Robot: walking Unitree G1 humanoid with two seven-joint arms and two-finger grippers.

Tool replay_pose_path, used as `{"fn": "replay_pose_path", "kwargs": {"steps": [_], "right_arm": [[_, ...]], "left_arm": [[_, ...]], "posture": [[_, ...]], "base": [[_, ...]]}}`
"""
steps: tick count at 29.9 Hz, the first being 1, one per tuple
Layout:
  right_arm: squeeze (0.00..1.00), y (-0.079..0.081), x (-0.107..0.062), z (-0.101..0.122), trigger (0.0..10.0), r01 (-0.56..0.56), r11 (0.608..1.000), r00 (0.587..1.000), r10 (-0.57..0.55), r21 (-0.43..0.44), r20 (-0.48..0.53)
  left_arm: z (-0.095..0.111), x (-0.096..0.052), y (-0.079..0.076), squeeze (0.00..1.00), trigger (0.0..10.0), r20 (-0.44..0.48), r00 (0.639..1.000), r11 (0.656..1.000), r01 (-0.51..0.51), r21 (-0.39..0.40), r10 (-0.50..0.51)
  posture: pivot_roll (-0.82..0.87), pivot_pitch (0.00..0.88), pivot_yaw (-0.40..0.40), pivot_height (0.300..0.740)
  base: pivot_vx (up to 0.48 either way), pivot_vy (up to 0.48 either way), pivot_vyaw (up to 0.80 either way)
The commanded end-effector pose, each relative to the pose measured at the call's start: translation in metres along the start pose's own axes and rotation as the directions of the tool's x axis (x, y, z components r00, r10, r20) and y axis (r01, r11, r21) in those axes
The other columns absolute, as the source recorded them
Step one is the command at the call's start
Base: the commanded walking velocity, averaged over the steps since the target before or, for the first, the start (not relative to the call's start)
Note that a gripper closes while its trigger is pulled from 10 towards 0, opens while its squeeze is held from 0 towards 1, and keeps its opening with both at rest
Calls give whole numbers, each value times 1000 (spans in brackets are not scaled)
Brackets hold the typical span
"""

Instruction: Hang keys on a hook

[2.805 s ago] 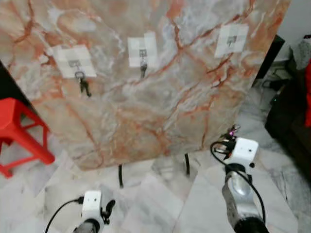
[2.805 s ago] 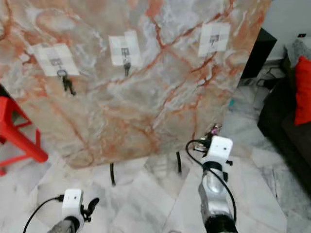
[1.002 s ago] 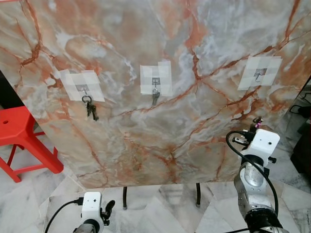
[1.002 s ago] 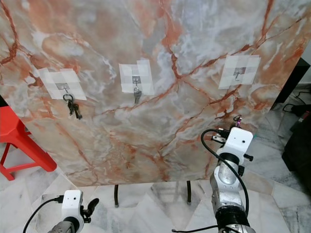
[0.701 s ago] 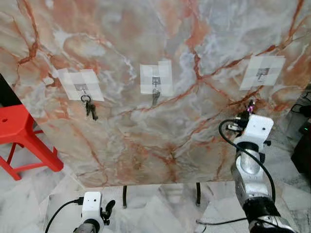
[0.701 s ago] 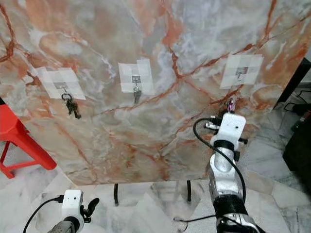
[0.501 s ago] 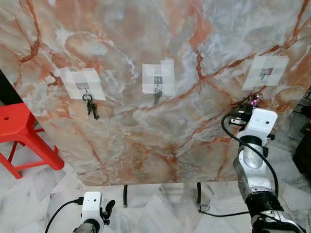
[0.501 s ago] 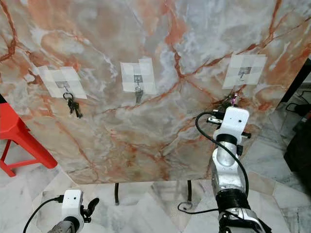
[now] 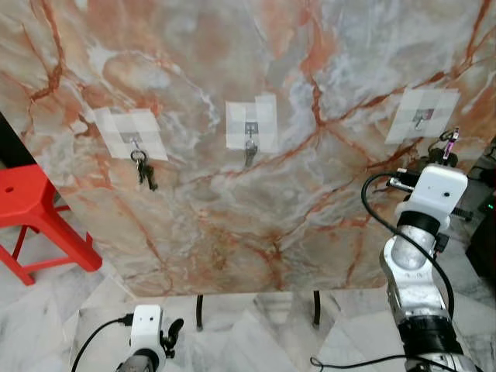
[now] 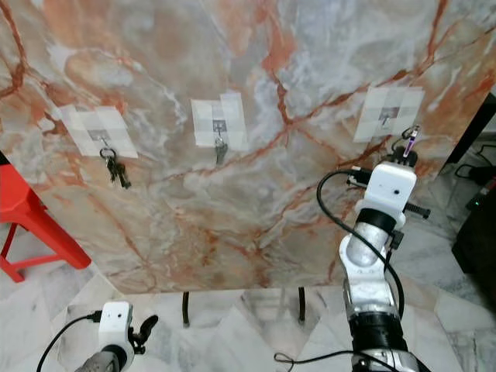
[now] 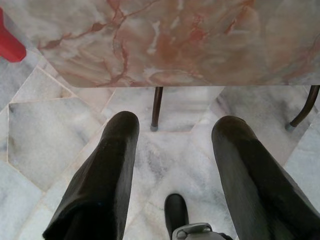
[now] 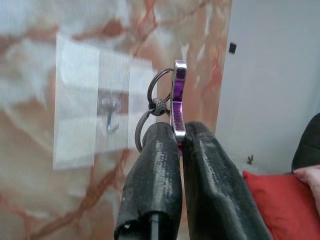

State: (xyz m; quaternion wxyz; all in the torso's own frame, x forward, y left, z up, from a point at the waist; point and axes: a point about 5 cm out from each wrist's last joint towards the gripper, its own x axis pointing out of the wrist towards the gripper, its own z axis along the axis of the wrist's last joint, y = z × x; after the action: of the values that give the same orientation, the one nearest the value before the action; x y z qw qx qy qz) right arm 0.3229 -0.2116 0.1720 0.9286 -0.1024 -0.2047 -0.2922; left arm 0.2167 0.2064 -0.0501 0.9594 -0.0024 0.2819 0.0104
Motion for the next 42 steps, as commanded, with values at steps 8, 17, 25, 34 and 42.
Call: {"fn": "replay_pose_path", "kwargs": {"steps": [8,17,25,34,42], "right_arm": [[0,9,8,-5,10000,-35,998,990,42,56,-131],[0,10,14,-2,10000,-40,996,990,52,84,-134],[0,9,9,-1,10000,-9,998,994,17,69,-109],[0,17,3,4,10000,-69,997,996,71,35,-54],[0,20,3,7,10000,-79,997,997,79,2,-21]], "left_arm": [[-3,-1,4,0,10000,-23,1000,1000,-4,10,4],[-1,-1,5,0,10000,-20,1000,1000,-4,13,5],[-1,0,5,0,10000,-18,1000,1000,-6,13,6],[1,0,6,0,10000,-14,1000,1000,-5,21,5],[1,0,5,0,10000,-13,1000,1000,-1,24,1]], "posture": [[88,72,29,740],[94,68,29,740],[98,63,29,740],[100,60,30,740],[100,64,31,740]], "base": [[0,0,0],[0,0,0],[0,0,0],[0,0,0],[0,0,0]]}}
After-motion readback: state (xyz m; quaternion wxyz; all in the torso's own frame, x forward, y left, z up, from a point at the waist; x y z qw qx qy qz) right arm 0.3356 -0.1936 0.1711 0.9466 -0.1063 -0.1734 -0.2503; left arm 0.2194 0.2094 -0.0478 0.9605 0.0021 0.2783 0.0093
